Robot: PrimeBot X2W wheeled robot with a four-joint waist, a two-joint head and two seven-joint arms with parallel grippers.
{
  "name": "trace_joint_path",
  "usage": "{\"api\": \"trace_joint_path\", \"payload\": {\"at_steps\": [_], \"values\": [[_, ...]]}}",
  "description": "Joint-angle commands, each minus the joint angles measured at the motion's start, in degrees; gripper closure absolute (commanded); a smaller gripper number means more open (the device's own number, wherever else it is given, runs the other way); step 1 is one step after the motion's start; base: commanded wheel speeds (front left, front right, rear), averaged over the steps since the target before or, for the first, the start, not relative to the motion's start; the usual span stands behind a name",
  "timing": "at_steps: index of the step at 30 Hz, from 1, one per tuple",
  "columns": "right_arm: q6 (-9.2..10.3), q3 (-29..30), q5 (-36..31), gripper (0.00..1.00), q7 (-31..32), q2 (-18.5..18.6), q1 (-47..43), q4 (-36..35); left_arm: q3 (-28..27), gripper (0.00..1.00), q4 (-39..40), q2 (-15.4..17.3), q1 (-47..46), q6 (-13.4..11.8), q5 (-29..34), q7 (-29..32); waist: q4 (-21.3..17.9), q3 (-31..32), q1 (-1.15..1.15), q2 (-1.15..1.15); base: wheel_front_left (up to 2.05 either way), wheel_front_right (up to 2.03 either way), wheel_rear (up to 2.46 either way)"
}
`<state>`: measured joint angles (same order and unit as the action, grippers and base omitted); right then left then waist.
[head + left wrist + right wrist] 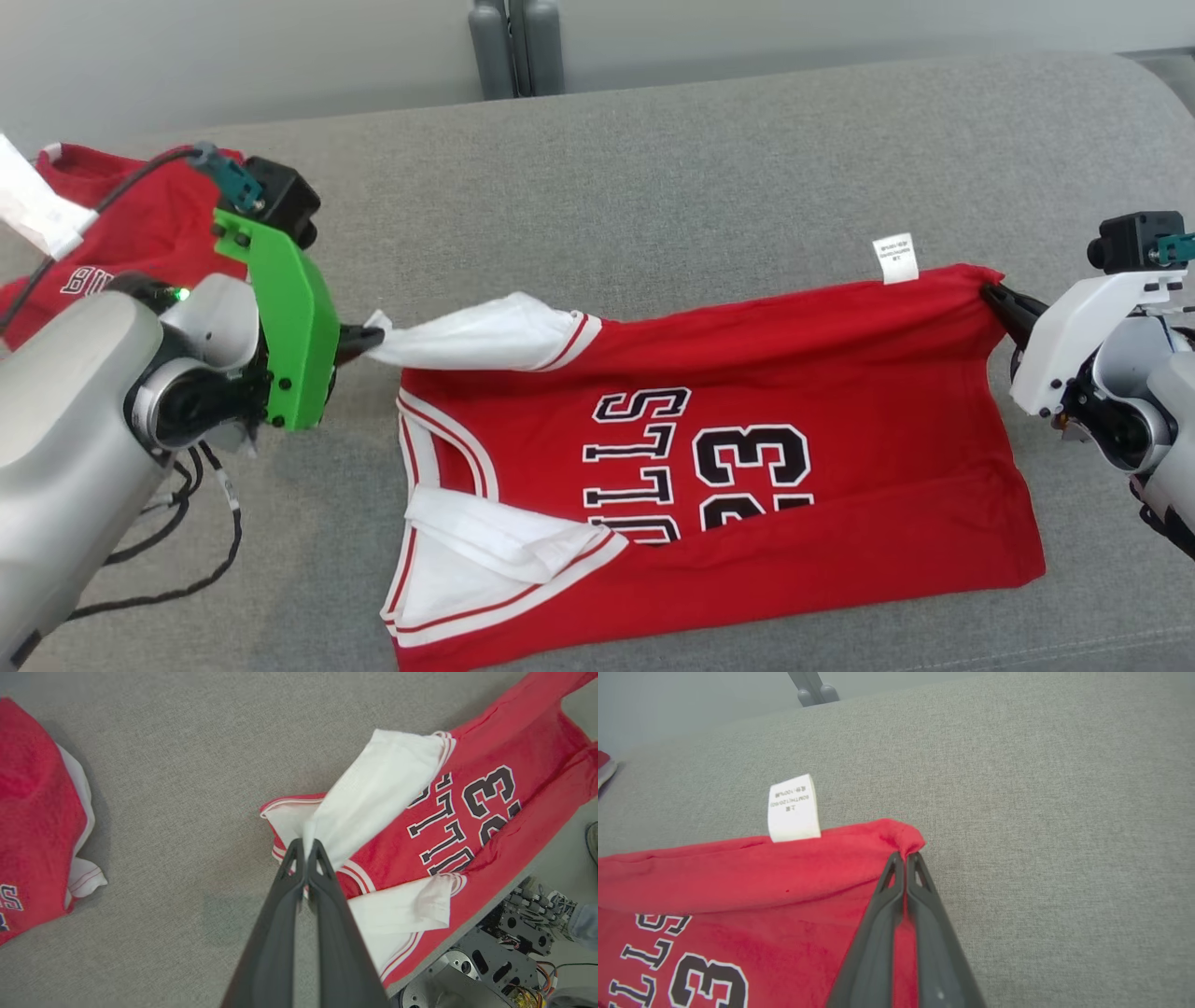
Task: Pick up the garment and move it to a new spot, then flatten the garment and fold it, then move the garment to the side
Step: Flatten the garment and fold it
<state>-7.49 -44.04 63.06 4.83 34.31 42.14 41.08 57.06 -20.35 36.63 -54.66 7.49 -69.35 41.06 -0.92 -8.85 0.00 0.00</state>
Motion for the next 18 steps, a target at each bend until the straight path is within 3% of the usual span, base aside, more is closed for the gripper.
{"api": "trace_joint_path", "payload": {"at_steps": [1,18], "values": [[-0.01,-0.5,0.7,1.0,0.1,0.6,-1.1,0.2,0.2,1.0,1.2,1.0,1.8,-0.1,-1.4,1.0,1.4,2.1,0.0,0.0,0.0,0.0,0.0],[-0.01,-10.4,5.2,1.0,10.5,8.8,2.0,-7.3,2.1,1.0,14.5,5.3,10.0,-5.7,-10.5,10.2,2.1,0.9,0.0,0.0,0.0,0.0,0.0]]}}
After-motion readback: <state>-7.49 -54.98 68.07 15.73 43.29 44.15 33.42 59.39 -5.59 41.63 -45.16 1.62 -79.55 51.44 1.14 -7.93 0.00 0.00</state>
